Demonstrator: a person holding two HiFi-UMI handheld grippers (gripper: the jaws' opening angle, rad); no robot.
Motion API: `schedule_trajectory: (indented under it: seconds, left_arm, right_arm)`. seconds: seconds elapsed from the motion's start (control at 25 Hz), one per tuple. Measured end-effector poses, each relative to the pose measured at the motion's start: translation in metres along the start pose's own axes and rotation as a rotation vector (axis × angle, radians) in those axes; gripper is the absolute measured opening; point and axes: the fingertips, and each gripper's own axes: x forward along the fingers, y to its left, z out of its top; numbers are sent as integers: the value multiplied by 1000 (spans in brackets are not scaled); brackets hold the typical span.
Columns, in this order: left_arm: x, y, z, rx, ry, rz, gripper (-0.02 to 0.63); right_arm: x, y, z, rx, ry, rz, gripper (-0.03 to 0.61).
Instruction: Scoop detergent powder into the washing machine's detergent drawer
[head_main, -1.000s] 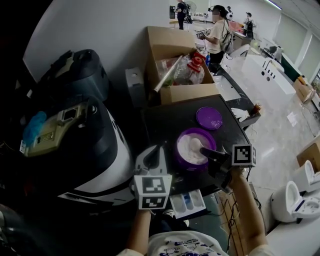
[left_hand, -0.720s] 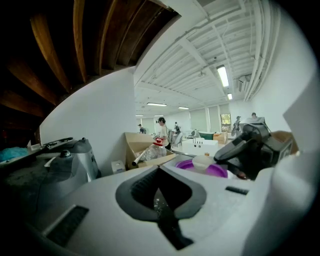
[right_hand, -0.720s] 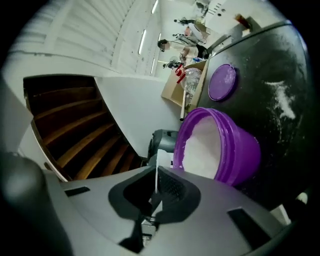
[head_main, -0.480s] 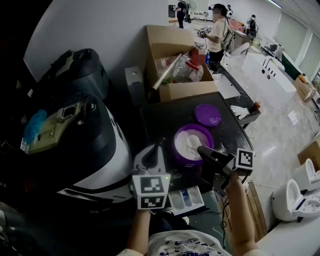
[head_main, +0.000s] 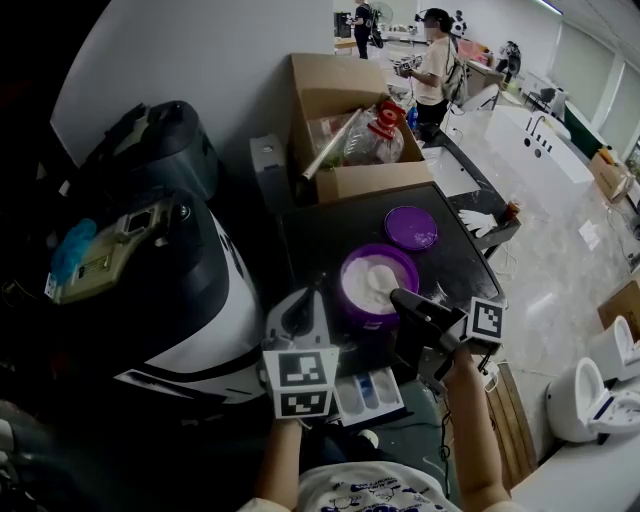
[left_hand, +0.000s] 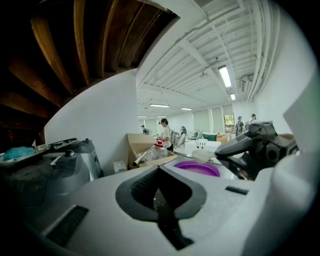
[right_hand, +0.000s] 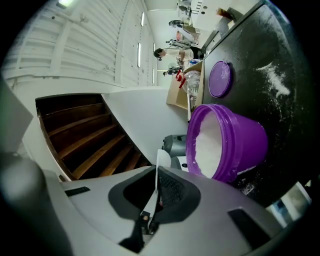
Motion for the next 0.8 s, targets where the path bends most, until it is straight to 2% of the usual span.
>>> schedule_trajectory:
  seconds: [0.36,0.8]
  left_arm:
    - [-21,-12,-3,-10,1,40,3]
    - [-53,-27,-35,-26,51,68,2]
  right_arm:
    - [-23,5,-12,-7,-18,12,20]
    - [-55,-2,-39,-15,2,18,20]
